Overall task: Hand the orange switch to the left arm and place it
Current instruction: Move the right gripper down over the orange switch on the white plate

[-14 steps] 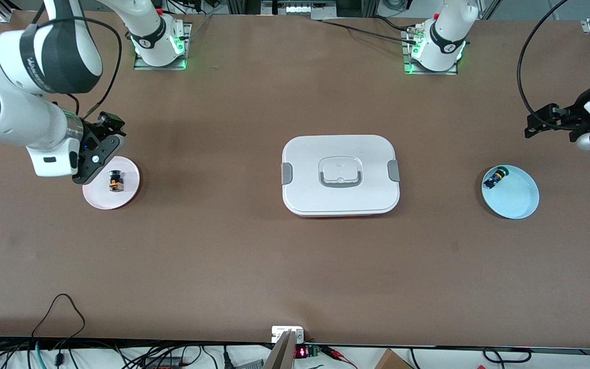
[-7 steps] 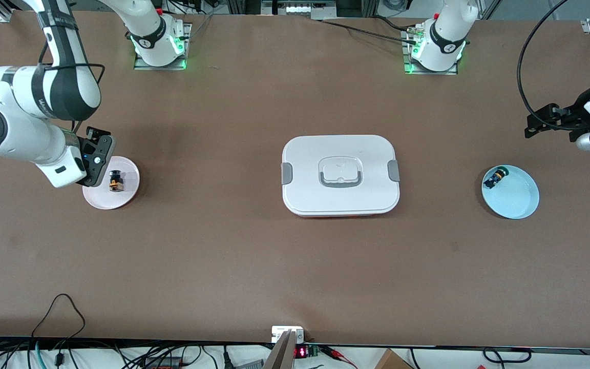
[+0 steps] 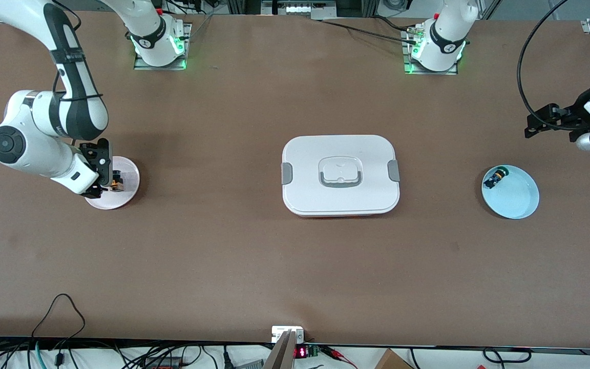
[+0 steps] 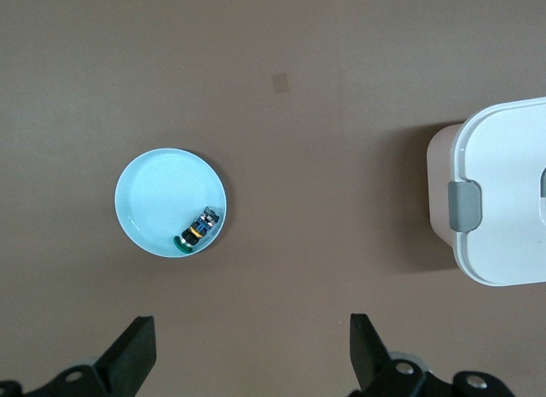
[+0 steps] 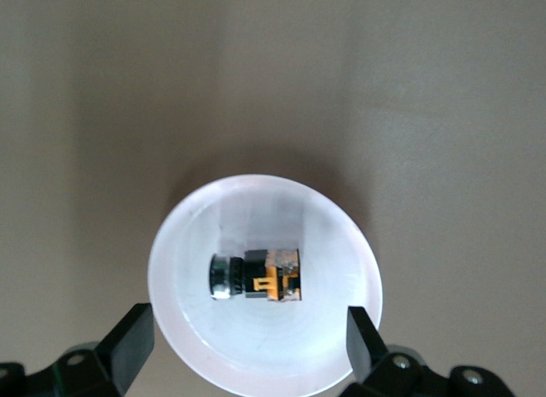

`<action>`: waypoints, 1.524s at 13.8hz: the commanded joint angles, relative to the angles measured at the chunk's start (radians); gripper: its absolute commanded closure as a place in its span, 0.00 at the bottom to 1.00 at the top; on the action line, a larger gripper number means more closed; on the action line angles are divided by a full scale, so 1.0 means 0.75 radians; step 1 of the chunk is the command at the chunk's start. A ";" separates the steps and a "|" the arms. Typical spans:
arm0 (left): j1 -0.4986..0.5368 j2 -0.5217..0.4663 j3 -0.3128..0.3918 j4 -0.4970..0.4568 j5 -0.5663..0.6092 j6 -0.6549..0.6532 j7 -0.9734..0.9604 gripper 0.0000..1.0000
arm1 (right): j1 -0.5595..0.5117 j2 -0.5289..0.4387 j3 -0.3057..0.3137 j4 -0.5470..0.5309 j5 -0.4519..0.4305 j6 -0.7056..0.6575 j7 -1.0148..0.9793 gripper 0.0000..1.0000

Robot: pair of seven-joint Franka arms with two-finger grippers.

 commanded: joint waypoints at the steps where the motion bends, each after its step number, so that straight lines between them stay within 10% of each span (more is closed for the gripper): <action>1: -0.008 -0.016 0.001 -0.005 0.028 -0.012 -0.008 0.00 | -0.016 -0.004 0.014 -0.091 -0.010 0.131 -0.137 0.00; 21: -0.008 -0.016 0.001 -0.005 0.028 -0.012 -0.008 0.00 | -0.072 0.111 0.018 -0.171 0.043 0.307 -0.195 0.00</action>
